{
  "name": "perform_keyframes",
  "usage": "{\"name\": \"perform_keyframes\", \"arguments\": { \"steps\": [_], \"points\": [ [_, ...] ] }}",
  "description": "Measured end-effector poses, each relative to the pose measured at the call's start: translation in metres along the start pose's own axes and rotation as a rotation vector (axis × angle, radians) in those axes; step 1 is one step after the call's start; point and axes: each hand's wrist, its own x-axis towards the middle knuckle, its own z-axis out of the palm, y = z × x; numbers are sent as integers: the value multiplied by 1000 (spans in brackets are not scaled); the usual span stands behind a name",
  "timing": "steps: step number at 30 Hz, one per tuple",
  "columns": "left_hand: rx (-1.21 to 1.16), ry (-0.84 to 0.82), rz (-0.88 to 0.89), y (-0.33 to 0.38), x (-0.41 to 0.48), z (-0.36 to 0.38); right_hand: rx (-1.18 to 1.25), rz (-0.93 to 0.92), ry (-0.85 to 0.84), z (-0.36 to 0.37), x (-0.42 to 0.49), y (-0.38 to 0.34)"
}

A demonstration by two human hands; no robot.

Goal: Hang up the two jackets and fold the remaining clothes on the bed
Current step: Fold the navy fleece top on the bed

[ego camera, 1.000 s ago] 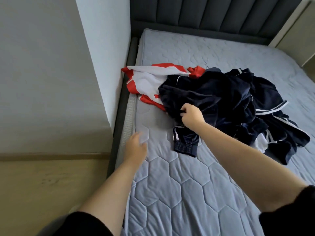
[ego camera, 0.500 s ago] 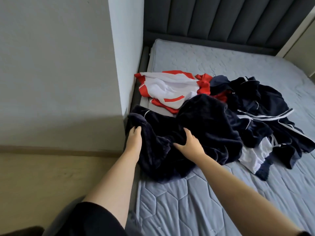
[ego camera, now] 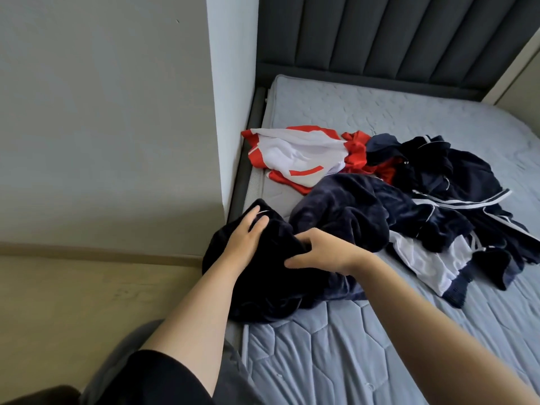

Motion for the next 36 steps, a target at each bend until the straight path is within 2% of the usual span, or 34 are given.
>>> {"name": "perform_keyframes", "arguments": {
  "steps": [1,2,4,5,6,7,9,11,12,13,15,16,18,20,21,23,24,25,27,28,30,32,33,35,36],
  "points": [
    [-13,-71,-18,1,-3,0,-20,-18,67,3,-1,-2],
    [-4,-144,-50,2,-5,-1,-49,-44,203,4,1,1],
    [69,-238,-92,2,-10,-1,-299,-53,478,2,10,14],
    [123,-247,-89,0,-12,-1,-493,22,502,0,13,22],
    [202,-238,-76,-2,-13,0,-606,130,458,-1,16,35],
    [318,-207,-49,-5,-13,0,-630,254,386,-3,16,49],
    [689,-124,6,-14,-9,1,-482,417,333,-3,12,73],
    [969,-63,-28,-17,-10,0,-368,413,413,-1,7,83],
    [972,-65,-43,-14,-12,-1,-358,395,448,0,7,84],
    [874,-112,-38,-11,-13,-3,-358,377,469,1,8,83],
    [489,-334,-49,-7,-18,-3,-297,357,517,3,9,78],
    [377,-467,-62,-5,-23,-1,-188,361,550,4,9,75],
    [417,-628,-58,-5,-29,1,118,369,585,3,5,67],
    [528,-639,-8,-6,-31,2,395,385,548,-4,-3,55],
    [539,-601,15,-5,-32,2,500,384,491,-8,-8,48],
    [415,-517,-3,-3,-30,-2,670,351,373,-12,-15,31],
    [324,-482,-30,1,-31,-4,665,330,399,-12,-15,21],
    [239,-430,-67,5,-32,-6,573,297,491,-13,-13,13],
    [74,-241,-150,11,-30,-9,199,190,804,-16,-12,-6],
    [-1,-96,-183,13,-29,-10,102,101,931,-17,-12,-12],
    [-243,250,-273,12,-26,-14,79,-33,1047,-14,-13,-18],
    [-477,512,-374,8,-23,-23,-46,-94,1052,-1,-13,-17],
    [-476,602,-391,5,-21,-28,-171,-88,1022,9,-12,-13],
    [-295,659,-292,5,-18,-34,-424,22,898,26,-6,-2],
    [-191,623,-187,5,-18,-33,-509,99,811,32,-2,5]
  ]
}}
